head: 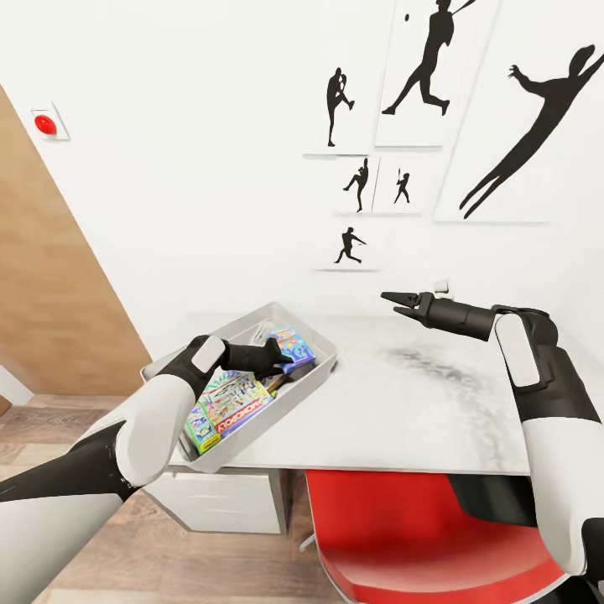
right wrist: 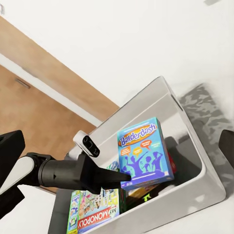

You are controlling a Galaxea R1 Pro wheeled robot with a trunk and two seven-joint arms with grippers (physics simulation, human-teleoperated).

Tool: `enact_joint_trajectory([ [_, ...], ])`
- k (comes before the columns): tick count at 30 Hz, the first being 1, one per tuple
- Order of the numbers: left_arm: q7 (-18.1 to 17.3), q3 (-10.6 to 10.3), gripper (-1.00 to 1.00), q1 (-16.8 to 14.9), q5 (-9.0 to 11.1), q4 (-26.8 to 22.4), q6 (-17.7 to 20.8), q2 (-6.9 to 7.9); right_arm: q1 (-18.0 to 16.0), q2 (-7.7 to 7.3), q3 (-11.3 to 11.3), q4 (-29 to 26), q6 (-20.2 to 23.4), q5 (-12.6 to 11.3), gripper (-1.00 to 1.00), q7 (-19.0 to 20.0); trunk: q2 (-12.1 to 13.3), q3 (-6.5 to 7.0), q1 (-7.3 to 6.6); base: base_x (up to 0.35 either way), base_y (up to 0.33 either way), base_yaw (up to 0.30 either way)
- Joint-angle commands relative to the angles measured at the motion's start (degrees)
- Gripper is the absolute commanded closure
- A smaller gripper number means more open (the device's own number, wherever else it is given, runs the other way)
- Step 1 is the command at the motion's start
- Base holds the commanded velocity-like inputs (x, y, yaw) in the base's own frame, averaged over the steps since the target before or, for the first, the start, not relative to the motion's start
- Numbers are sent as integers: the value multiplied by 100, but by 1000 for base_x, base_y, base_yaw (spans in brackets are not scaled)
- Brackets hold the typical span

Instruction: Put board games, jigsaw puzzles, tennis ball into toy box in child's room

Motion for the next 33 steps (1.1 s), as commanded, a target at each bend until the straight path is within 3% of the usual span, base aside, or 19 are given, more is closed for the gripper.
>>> enact_joint_trajectory([
  [1, -16, 37, 100, -4, -32, -8, 30, -3, -5, 1, -8, 0, 26, 31, -100, 39, -6, -7, 1, 0, 0, 0],
  [7, -16, 39, 100, -4, -32, -8, 31, -1, 32, 1, -8, -20, 26, 31, -100, 39, -6, -7, 1, 0, 0, 0],
  [13, -20, 106, 100, 8, 9, -104, 72, 155, 82, 55, -154, -30, 26, 31, -100, 44, -6, -7, 1, 0, 13, 0],
  [18, 47, 129, 100, 6, -13, -121, 80, 306, 82, -45, -226, -26, 26, 28, -100, 40, -6, -7, 1, 0, 63, 0],
  [27, 46, 135, 100, 7, -15, -124, 77, 600, 83, -68, -277, -26, 26, 29, -100, 39, -6, -7, 1, 0, 8, 0],
  [33, 46, 135, 100, 11, -15, -124, 76, 621, 83, -69, -280, -20, 26, 28, -100, 39, -6, -7, 1, 0, 0, 0],
])
